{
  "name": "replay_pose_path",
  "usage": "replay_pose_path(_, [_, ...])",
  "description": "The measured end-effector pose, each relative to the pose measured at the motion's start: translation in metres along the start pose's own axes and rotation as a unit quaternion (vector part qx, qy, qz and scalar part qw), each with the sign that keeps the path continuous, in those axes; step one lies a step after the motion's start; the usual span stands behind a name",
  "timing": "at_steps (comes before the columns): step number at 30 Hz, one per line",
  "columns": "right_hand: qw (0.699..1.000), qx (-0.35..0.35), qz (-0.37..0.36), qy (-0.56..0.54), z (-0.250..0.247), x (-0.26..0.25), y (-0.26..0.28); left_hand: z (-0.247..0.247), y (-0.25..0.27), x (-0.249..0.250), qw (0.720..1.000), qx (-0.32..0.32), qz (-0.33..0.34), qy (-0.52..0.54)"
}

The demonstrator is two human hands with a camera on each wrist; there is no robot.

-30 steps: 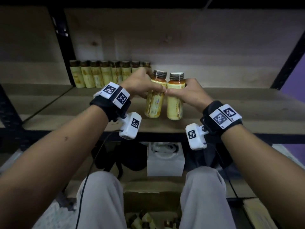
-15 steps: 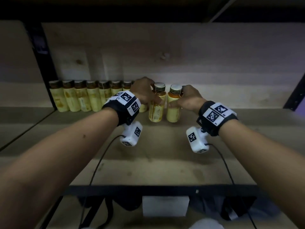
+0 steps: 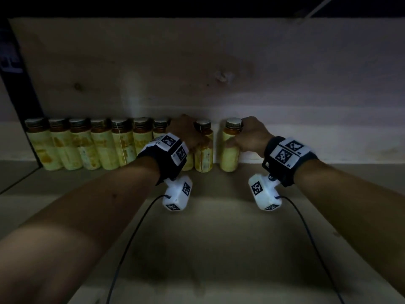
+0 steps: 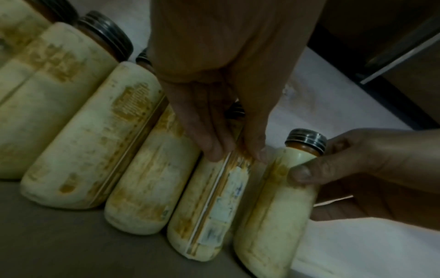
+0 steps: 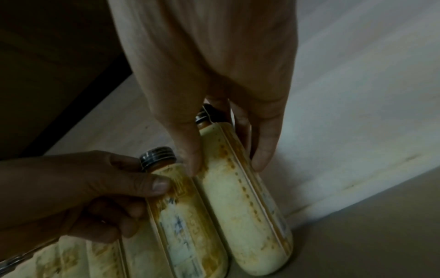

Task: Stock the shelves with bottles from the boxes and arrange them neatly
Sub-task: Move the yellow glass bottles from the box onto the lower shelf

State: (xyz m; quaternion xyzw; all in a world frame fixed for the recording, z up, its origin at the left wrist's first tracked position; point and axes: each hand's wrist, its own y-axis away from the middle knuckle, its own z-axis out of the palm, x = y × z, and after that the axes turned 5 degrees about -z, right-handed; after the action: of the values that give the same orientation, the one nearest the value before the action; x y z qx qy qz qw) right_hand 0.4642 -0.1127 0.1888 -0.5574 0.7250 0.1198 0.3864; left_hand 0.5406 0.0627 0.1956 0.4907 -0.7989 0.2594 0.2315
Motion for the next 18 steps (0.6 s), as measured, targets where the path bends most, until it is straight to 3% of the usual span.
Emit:
replay_pose_path(9, [0.999,0.034,-0.032,0.0,0.028,0.001,-0.014,0.012,-0.003,0.001,0.997,0.029,0.045,-0.057])
replay_pose_path(14, [0.999,0.036,-0.01,-0.039,0.022,-0.004,0.007,0.001,0.008,0.008,0.999,-0.023,-0.001,-0.034])
replay_pose_path(18, [0.999,0.025,-0.007,0.036,0.012,-0.021,0.045,-0.023,0.043,0.01,0.992,-0.068,0.025,-0.099])
